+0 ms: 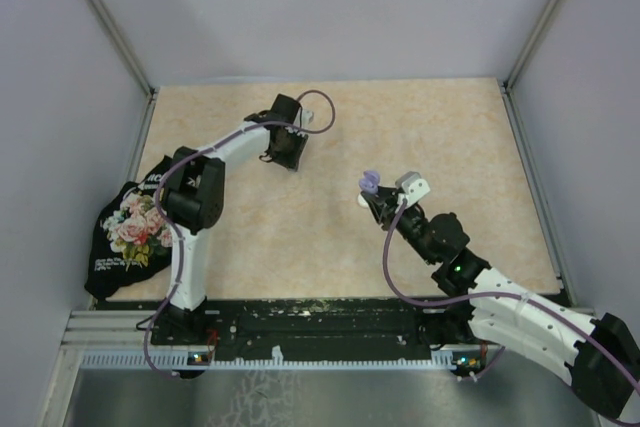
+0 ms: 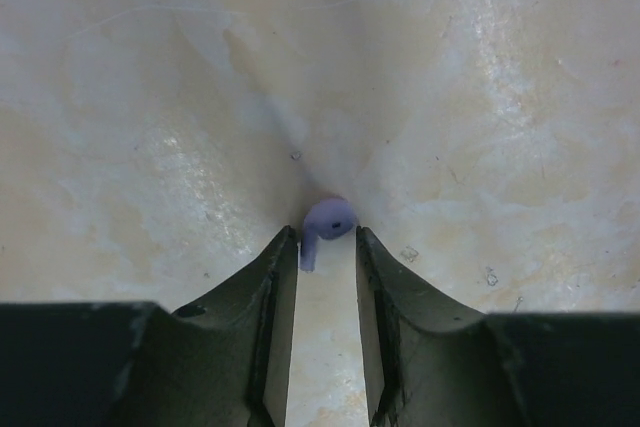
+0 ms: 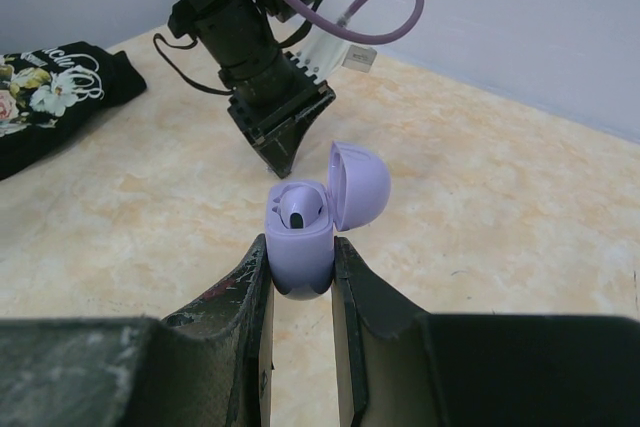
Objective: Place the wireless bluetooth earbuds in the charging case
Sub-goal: Pick up the earbud from the center of the board.
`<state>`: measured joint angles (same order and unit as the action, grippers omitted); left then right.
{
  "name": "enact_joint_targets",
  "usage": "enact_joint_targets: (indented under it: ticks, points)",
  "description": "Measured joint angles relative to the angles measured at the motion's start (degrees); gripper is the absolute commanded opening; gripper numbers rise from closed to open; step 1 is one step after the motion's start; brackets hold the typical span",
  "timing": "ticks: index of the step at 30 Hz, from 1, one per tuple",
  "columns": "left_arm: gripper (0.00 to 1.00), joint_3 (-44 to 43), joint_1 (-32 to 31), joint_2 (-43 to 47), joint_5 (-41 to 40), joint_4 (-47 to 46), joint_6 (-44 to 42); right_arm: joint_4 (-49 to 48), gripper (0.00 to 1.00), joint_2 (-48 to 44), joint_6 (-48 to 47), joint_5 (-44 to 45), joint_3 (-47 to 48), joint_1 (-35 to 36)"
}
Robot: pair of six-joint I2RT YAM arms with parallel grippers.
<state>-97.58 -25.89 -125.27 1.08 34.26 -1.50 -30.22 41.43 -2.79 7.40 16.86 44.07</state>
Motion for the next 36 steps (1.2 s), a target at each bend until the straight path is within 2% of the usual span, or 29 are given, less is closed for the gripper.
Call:
enact_joint_targets:
  ticks: [8, 12, 15, 20, 25, 28, 36]
  points:
    - [0.23, 5.92, -0.22, 3.19, 0.24, -3.06, 0.17, 0.28, 0.00, 0.00, 1.31, -1.86, 0.00, 0.00]
    - [0.15, 11.80, -0.61, 7.10, 0.22, -3.72, 0.42, 0.26, 0.00, 0.00, 1.73, -2.71, 0.00, -0.02]
    - [0.13, 16.37, -1.11, 10.25, 0.22, -3.96, 0.70, 0.22, 0.00, 0.02, 1.99, -3.19, 0.00, 0.00]
    - [0.24, 22.34, -1.57, 14.53, 0.48, -4.46, 1.88, 0.02, 0.00, 0.55, 2.67, -4.26, 0.00, 0.00]
    - [0.34, 22.29, -1.68, 14.64, 0.52, -4.57, 2.93, -0.22, 0.00, 0.72, 3.06, -4.76, -0.11, -0.02]
    - [0.39, 19.10, -1.64, 12.28, 0.17, -4.68, 2.97, -0.24, 0.00, 0.94, 3.08, -4.90, -0.39, -0.02]
    - [0.40, 6.12, -0.94, 3.10, -1.33, -5.35, 2.58, -0.39, 0.00, 1.88, 3.43, -4.92, -0.39, 0.00]
